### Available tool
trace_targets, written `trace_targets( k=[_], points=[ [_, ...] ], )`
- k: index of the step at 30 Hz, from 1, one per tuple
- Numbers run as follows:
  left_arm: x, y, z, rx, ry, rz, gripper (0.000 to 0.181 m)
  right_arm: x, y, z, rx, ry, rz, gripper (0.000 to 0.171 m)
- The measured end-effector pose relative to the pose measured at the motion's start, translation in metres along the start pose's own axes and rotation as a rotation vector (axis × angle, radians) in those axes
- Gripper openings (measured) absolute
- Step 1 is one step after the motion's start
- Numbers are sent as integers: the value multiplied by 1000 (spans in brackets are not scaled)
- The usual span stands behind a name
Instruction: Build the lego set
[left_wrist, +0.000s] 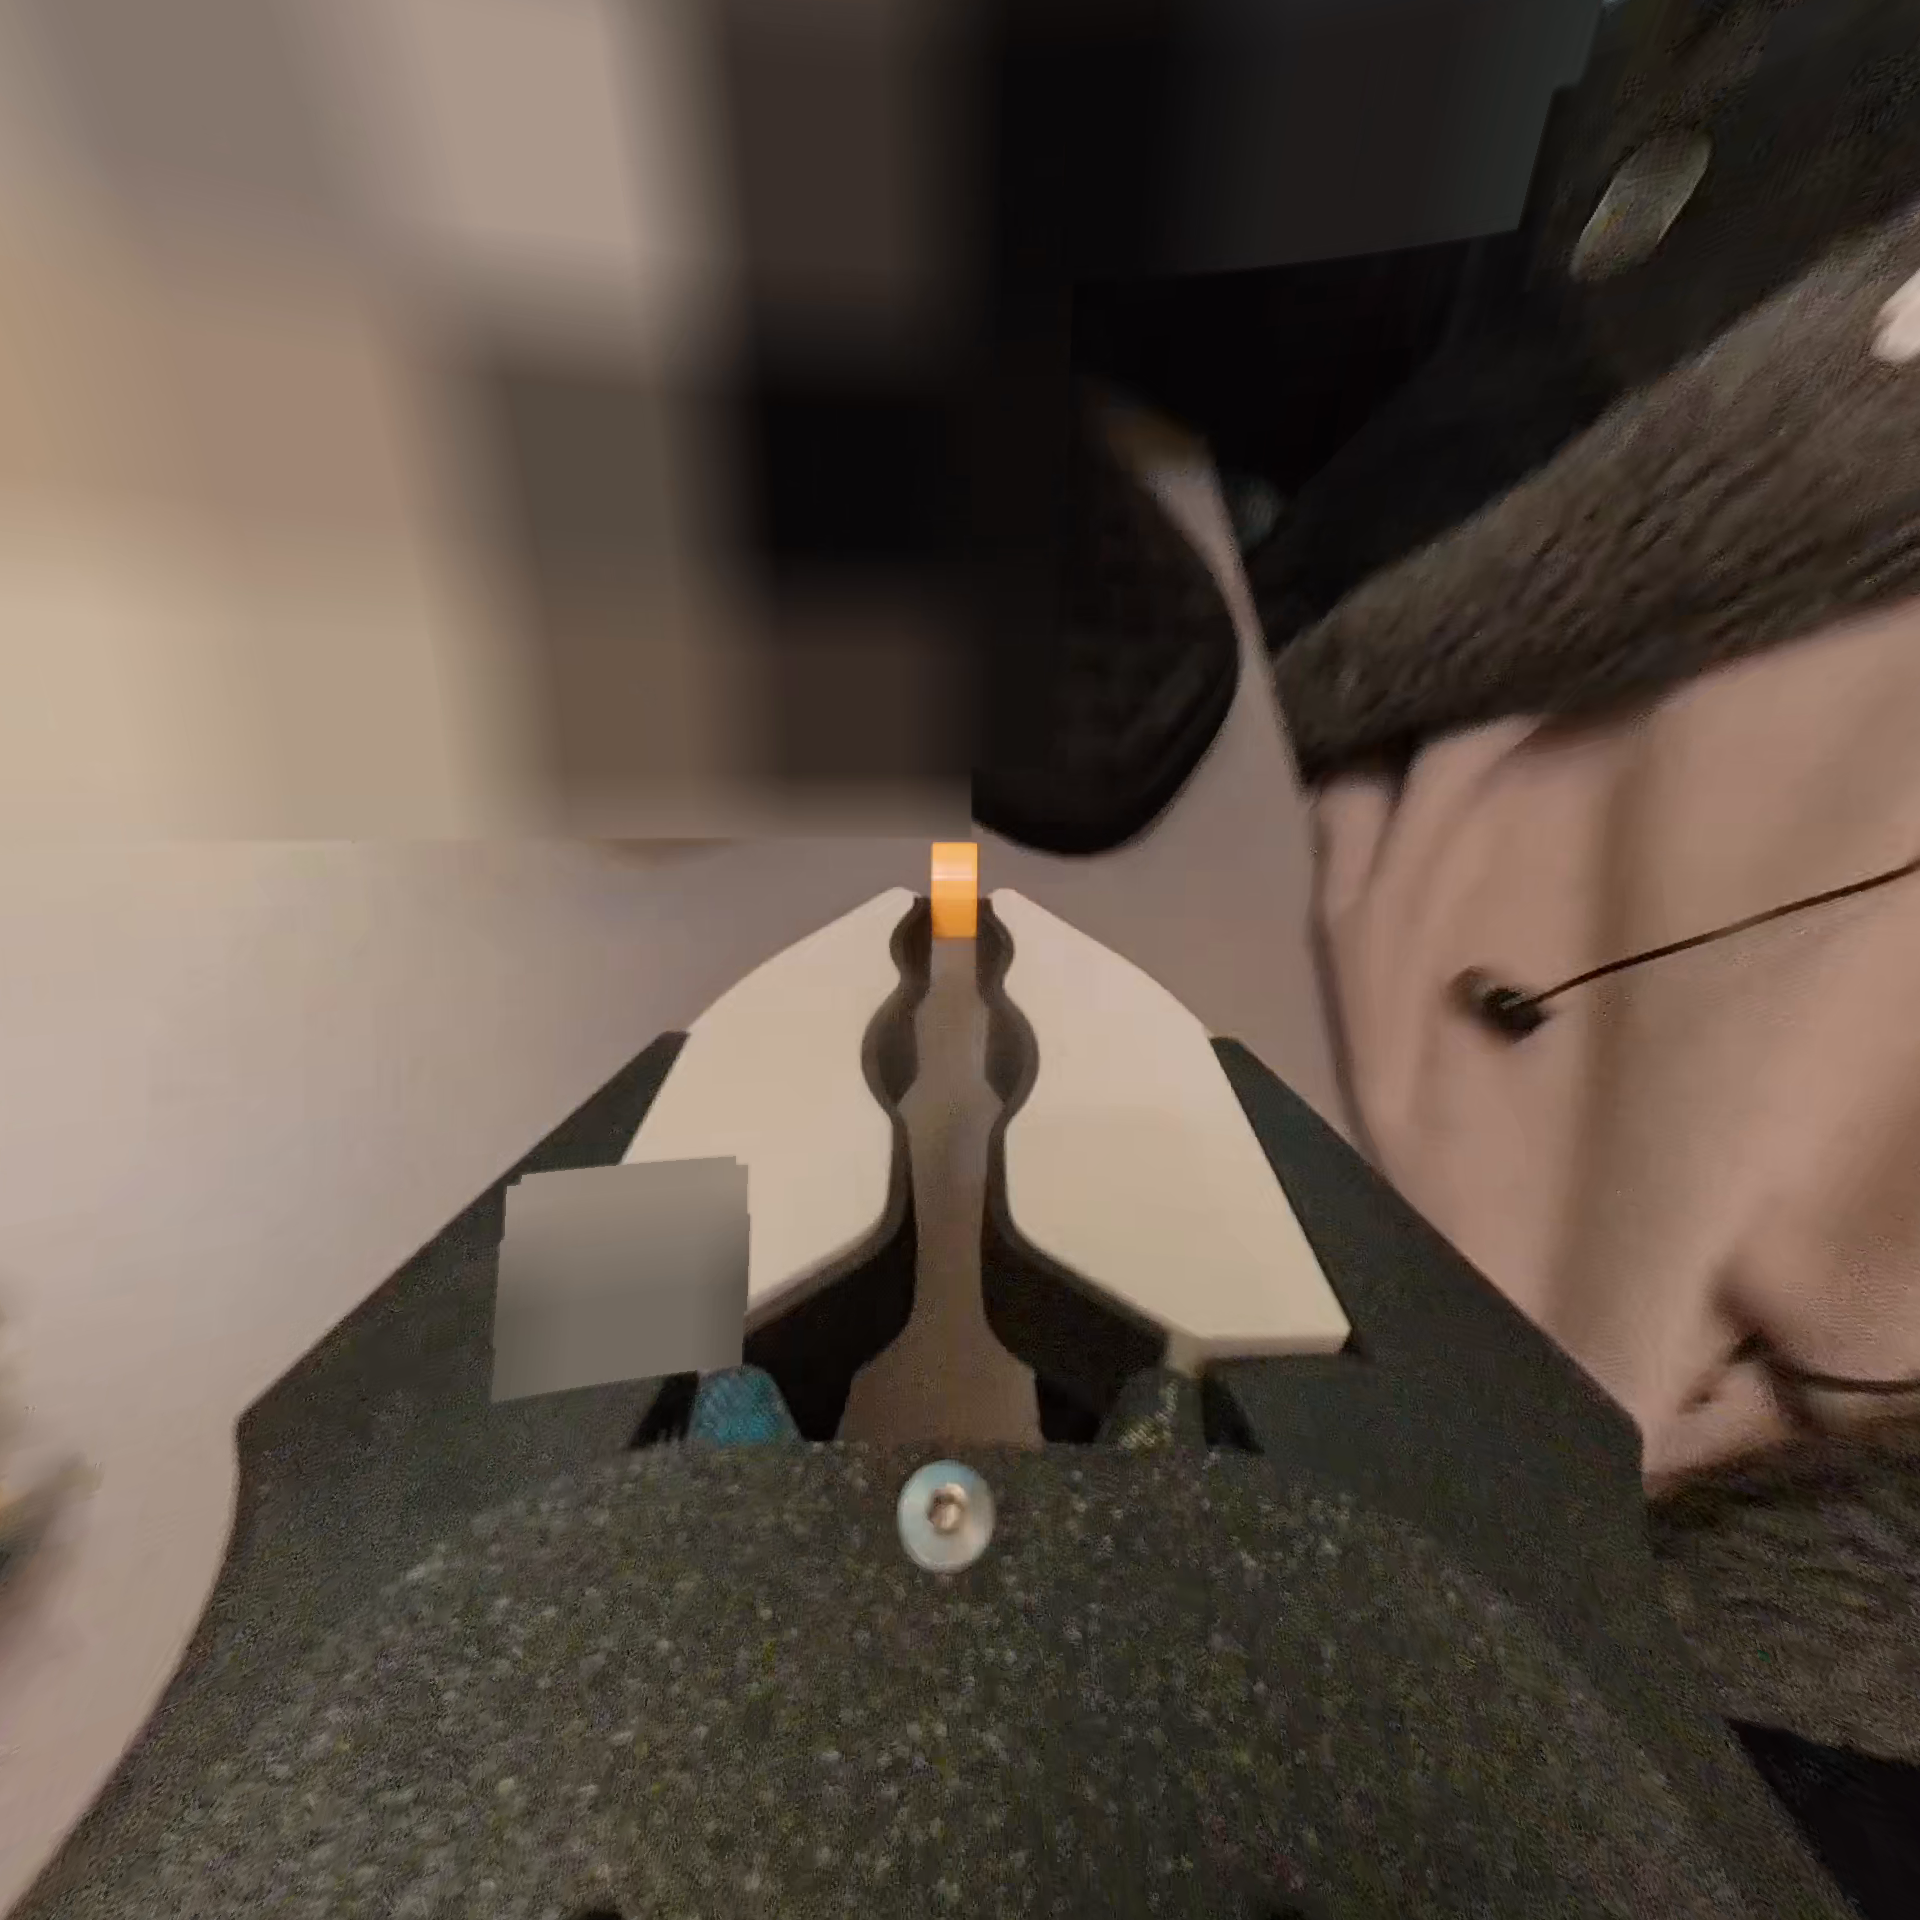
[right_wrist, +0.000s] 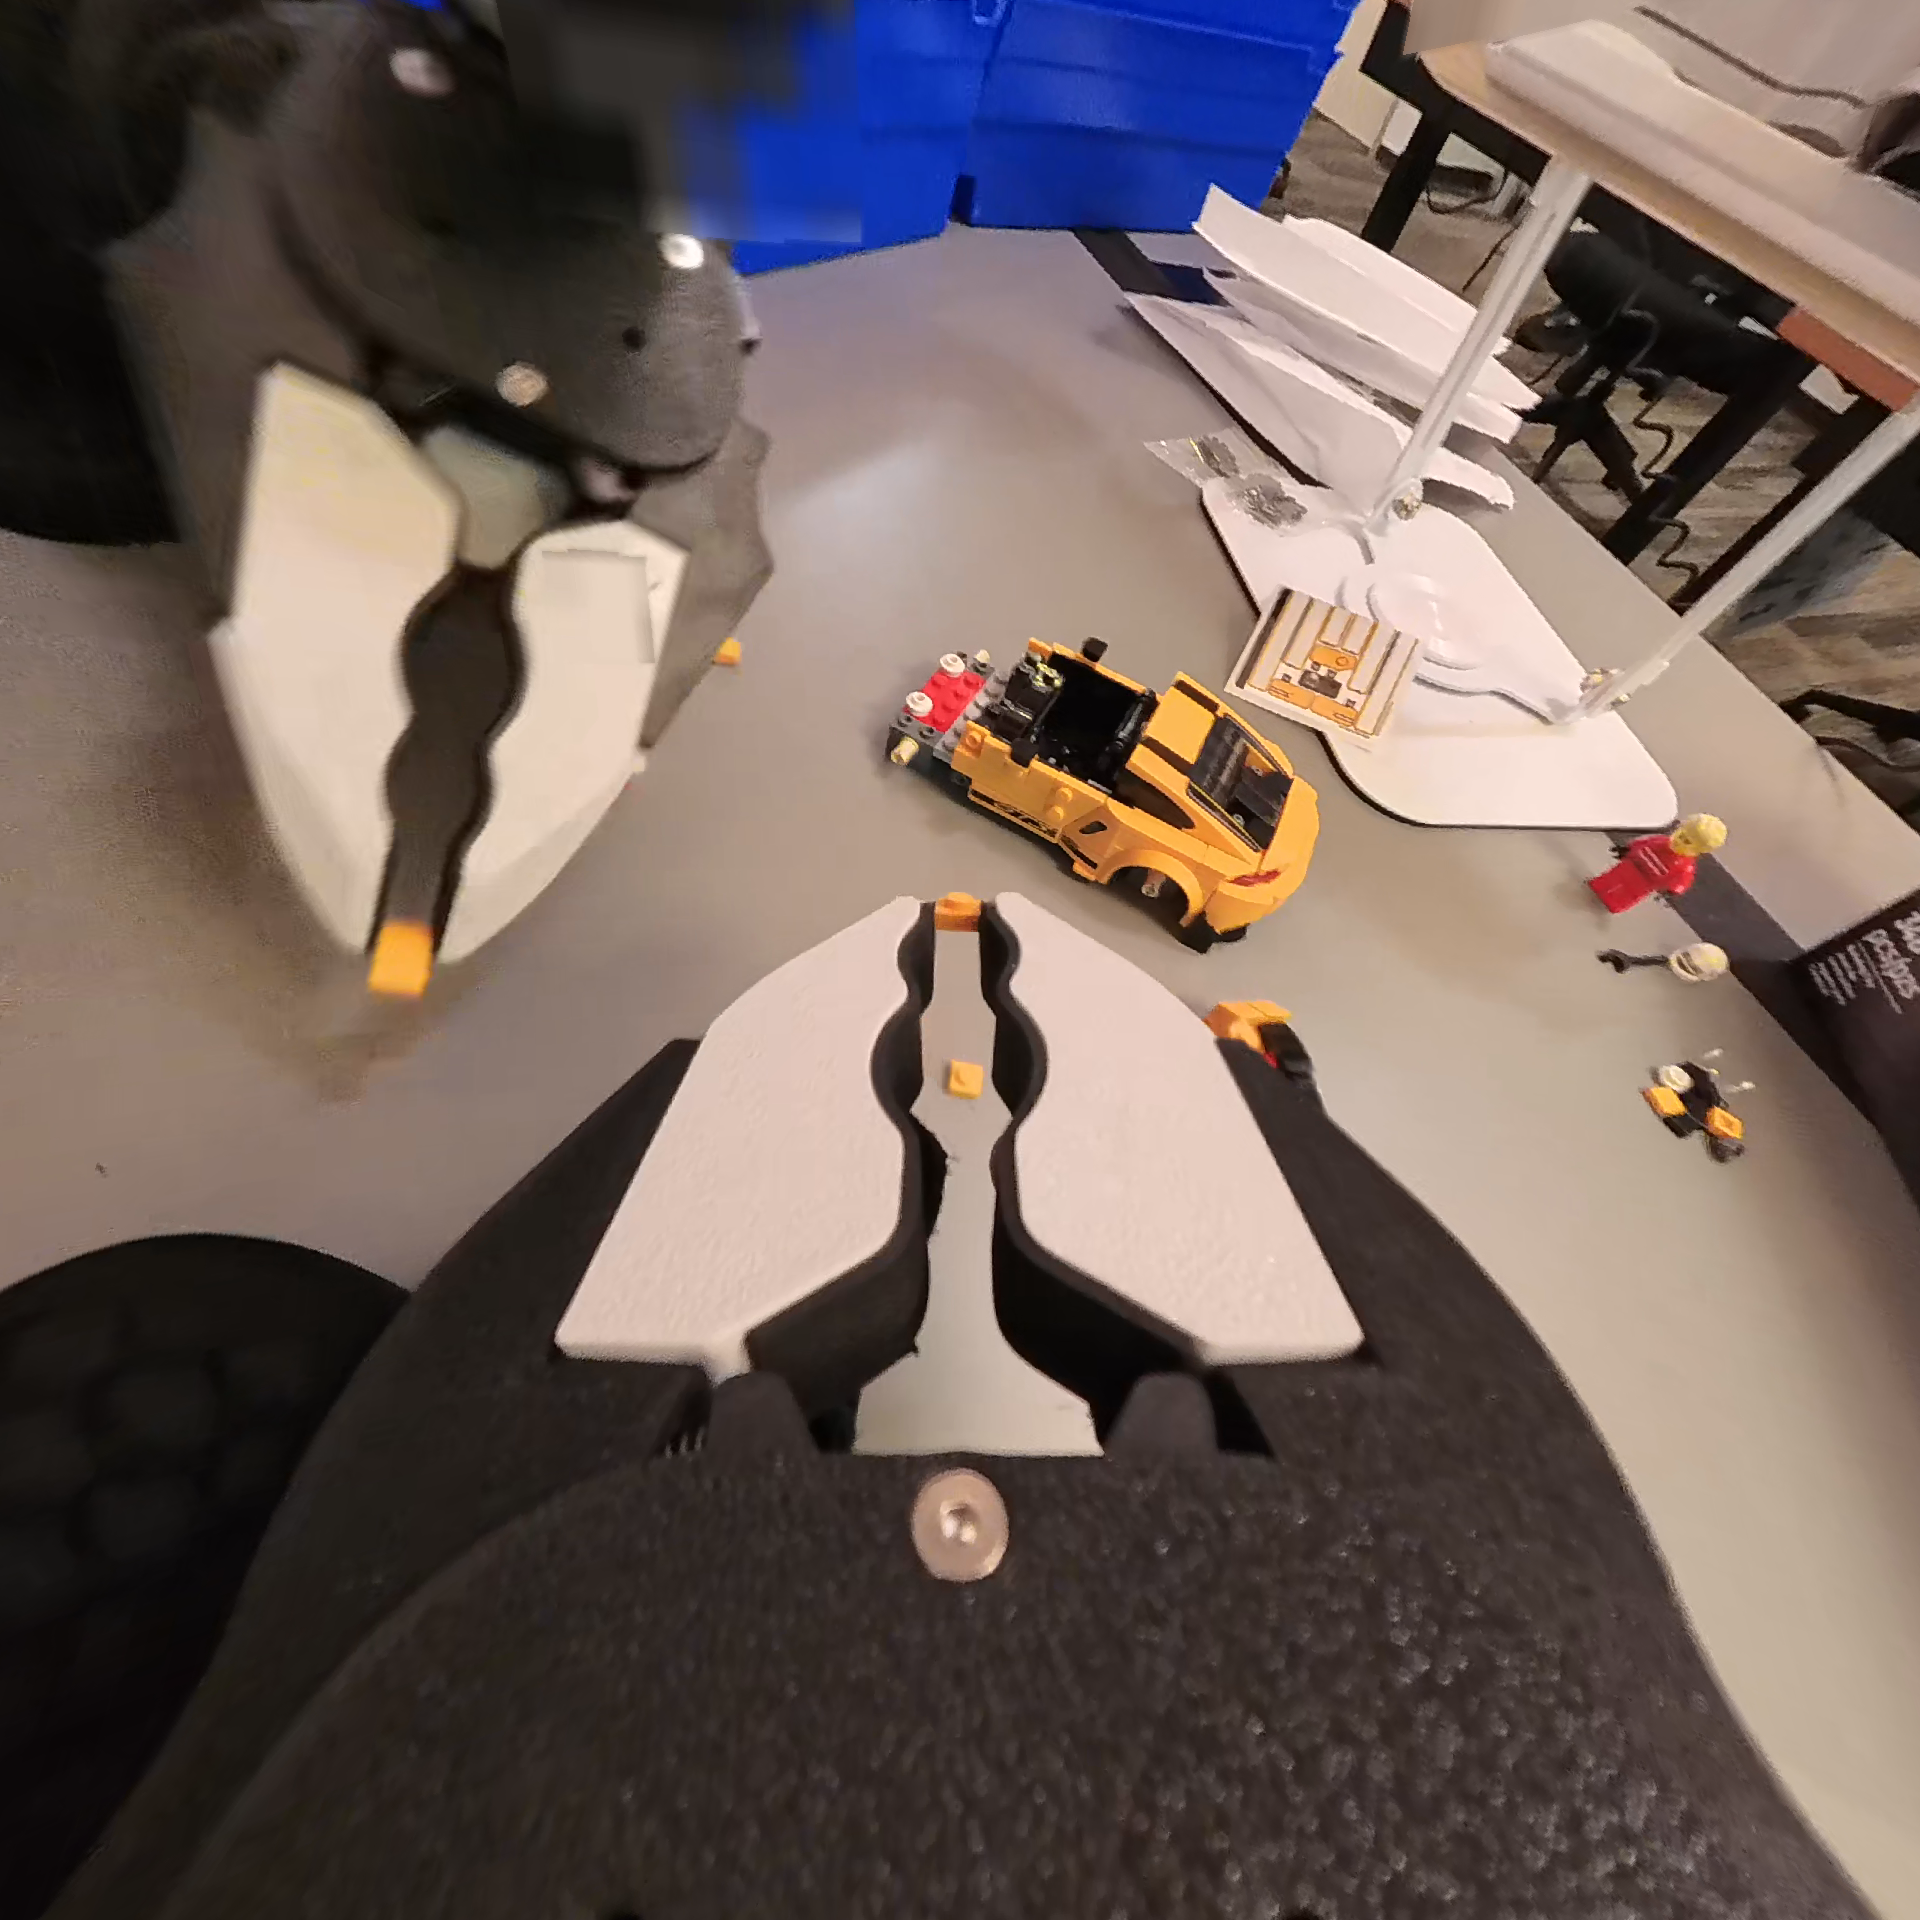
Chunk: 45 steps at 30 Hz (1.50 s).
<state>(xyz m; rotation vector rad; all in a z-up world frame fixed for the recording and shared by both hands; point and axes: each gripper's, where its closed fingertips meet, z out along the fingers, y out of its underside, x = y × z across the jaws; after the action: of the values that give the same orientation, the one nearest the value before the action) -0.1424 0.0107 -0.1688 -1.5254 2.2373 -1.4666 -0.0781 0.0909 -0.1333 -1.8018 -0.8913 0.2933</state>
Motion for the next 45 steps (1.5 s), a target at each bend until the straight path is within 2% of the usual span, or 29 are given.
trace_targets(
  k=[5, 8, 10, 14, 23, 34, 45],
  points=[
    [-1, -22, -56, 391, 146, -293, 8, -21, -12, 5, 62, -93, -10, 8],
    [-2, -27, -79, 548, 230, -390, 8, -36, -19, 13, 80, -151, -13, 8],
    [-6, -27, -87, 597, 241, -419, 7, -47, -26, 18, 96, -191, -13, 8],
    [-11, -24, -91, 594, 203, -409, 8, -60, -29, 30, 78, -230, -22, 8],
    [-21, -2, -72, 426, -9, -275, 8, -67, -22, 45, 7, -278, 37, 8],
    [-20, -1, -72, 392, -122, -107, 8, -74, -33, 45, 32, -391, 243, 8],
    [-18, -4, -73, 371, -206, 9, 8, -75, -38, 45, 65, -439, 326, 8]
  ],
)
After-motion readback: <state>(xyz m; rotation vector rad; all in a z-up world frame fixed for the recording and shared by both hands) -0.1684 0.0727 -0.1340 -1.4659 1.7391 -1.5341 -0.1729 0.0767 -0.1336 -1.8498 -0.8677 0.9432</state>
